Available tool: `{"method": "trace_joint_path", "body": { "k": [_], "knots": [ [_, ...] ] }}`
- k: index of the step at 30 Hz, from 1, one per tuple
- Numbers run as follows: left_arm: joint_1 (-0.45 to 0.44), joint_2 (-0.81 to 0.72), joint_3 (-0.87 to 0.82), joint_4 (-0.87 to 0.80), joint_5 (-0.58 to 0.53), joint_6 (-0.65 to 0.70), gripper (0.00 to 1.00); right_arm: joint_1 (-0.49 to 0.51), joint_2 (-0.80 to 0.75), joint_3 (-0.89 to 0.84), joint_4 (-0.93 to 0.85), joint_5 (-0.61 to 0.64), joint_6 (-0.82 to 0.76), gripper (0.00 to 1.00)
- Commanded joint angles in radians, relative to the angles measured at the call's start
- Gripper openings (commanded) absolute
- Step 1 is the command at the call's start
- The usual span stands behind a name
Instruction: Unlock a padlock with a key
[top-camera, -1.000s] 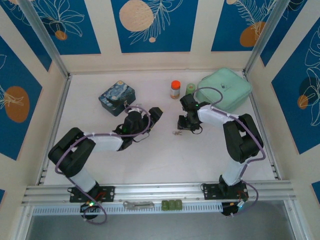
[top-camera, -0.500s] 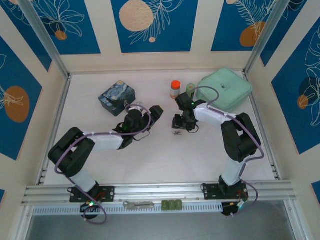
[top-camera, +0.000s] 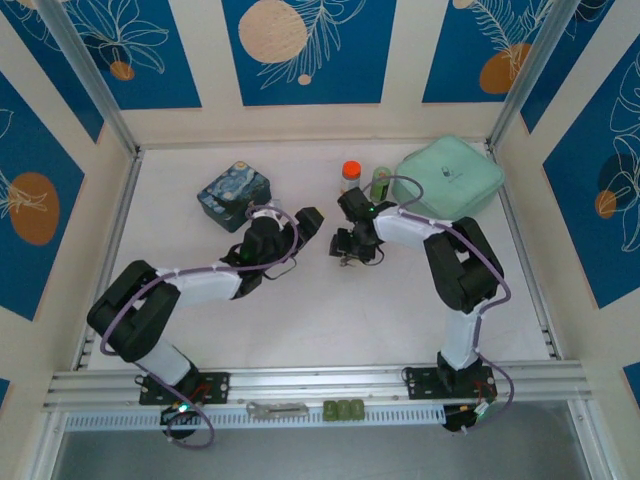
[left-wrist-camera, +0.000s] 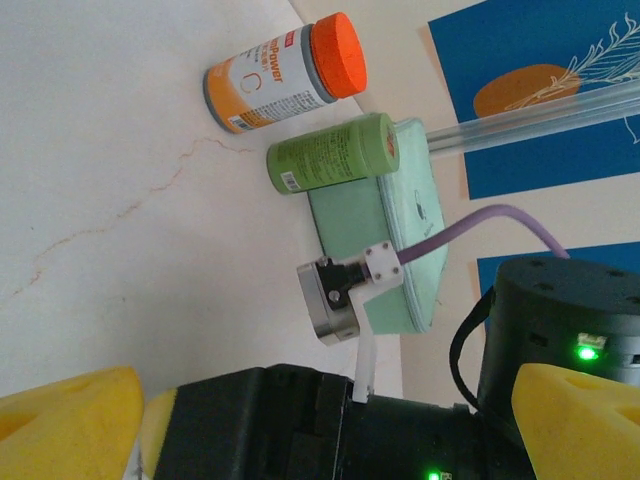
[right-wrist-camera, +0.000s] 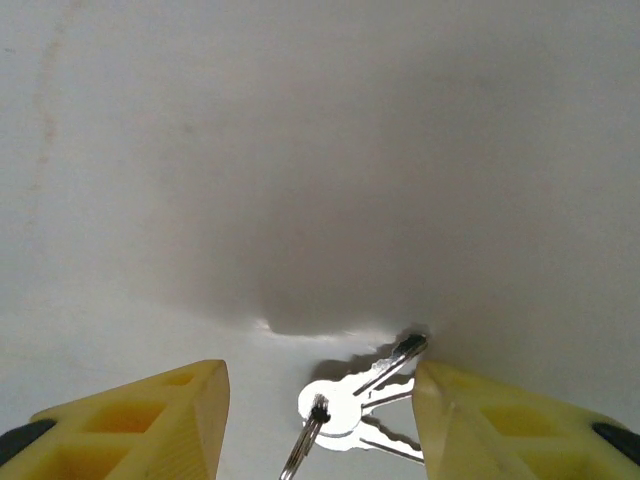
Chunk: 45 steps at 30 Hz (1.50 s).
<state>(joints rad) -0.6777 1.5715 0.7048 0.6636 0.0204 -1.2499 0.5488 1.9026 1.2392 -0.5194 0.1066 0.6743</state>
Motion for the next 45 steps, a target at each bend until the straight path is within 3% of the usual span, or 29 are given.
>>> {"method": "trace_joint_path", "body": {
  "k": [1, 7, 12, 16, 20, 23, 28, 35, 45],
  "knots": [
    [0.012, -0.024, -0.014, -0.015, -0.019, 0.02, 0.95, 0.029, 0.024, 0.045, 0.008, 0.036, -0.049, 0.53],
    [0.013, -0.028, -0.021, -0.016, -0.025, 0.025, 0.95, 0.034, -0.059, 0.007, -0.031, 0.144, -0.12, 0.53],
    [0.013, -0.017, -0.013, -0.006, -0.02, 0.027, 0.95, 0.047, -0.074, -0.05, -0.022, 0.109, -0.151, 0.52],
    [0.014, -0.018, -0.016, -0.013, -0.014, 0.027, 0.95, 0.037, -0.066, -0.09, 0.055, 0.031, -0.196, 0.61],
    [0.015, -0.029, -0.023, -0.016, -0.022, 0.03, 0.95, 0.052, -0.03, -0.057, 0.058, 0.001, -0.234, 0.62],
    [0.016, -0.038, -0.028, -0.017, -0.031, 0.032, 0.95, 0.083, -0.005, -0.026, 0.037, 0.023, -0.257, 0.62],
    [0.018, -0.047, -0.031, -0.022, -0.028, 0.036, 0.95, 0.12, 0.051, 0.027, -0.044, 0.173, -0.297, 0.62],
    [0.023, -0.065, -0.046, -0.017, -0.033, 0.036, 0.95, 0.136, 0.072, 0.035, -0.096, 0.174, -0.328, 0.46],
    [0.035, -0.071, -0.039, -0.023, -0.03, 0.045, 0.96, 0.162, 0.083, 0.038, -0.135, 0.179, -0.278, 0.16]
  ]
}}
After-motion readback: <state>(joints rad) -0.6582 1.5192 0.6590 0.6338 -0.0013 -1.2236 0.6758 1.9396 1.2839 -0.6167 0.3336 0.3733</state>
